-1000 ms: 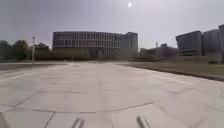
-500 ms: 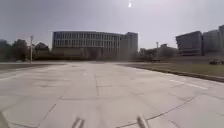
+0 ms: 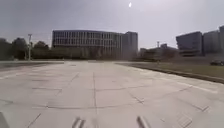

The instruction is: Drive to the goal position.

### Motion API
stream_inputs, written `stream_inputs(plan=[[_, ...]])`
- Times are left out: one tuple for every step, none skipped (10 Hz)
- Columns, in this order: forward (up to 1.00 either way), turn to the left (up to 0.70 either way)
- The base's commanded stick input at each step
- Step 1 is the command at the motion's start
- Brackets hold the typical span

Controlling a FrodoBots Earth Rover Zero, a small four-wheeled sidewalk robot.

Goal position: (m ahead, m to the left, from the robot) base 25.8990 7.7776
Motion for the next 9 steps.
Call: stream_inputs(plan=[[0.70, 0.00], [0.70, 0.00], [0.70, 0.00], [0.70, 0.00], [0.70, 0.00], [0.70, 0.00], [0.70, 0.00], [0.70, 0.00], [0.70, 0.00]])
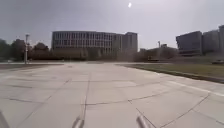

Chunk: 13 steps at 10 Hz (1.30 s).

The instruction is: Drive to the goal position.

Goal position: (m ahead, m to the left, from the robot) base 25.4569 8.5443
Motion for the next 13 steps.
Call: stream_inputs(plan=[[0.70, 0.00], [0.70, 0.00], [0.70, 0.00], [0.70, 0.00], [0.70, 0.00], [0.70, 0.00], [0.70, 0.00], [0.70, 0.00], [0.70, 0.00], [0.70, 0.00], [0.70, 0.00], [0.70, 0.00], [0.70, 0.00]])
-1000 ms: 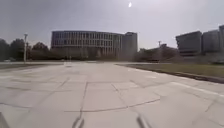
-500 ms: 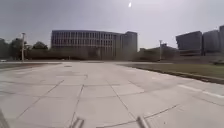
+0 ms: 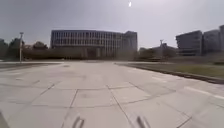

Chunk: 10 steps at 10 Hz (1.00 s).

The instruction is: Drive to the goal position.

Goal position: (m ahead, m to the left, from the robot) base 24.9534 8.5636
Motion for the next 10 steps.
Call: stream_inputs(plan=[[0.70, 0.00], [0.70, 0.00], [0.70, 0.00], [0.70, 0.00], [0.70, 0.00], [0.70, 0.00], [0.70, 0.00], [0.70, 0.00], [0.70, 0.00], [0.70, 0.00]])
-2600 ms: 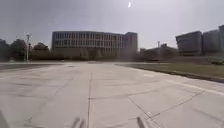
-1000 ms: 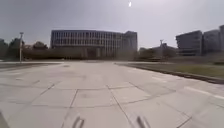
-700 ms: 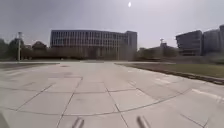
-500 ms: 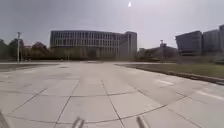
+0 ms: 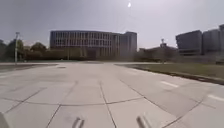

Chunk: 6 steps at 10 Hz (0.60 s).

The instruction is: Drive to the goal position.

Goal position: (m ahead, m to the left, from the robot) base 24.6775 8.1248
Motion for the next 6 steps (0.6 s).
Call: stream_inputs(plan=[[0.70, 0.00], [0.70, 0.00], [0.70, 0.00], [0.70, 0.00], [0.70, 0.00], [0.70, 0.00]])
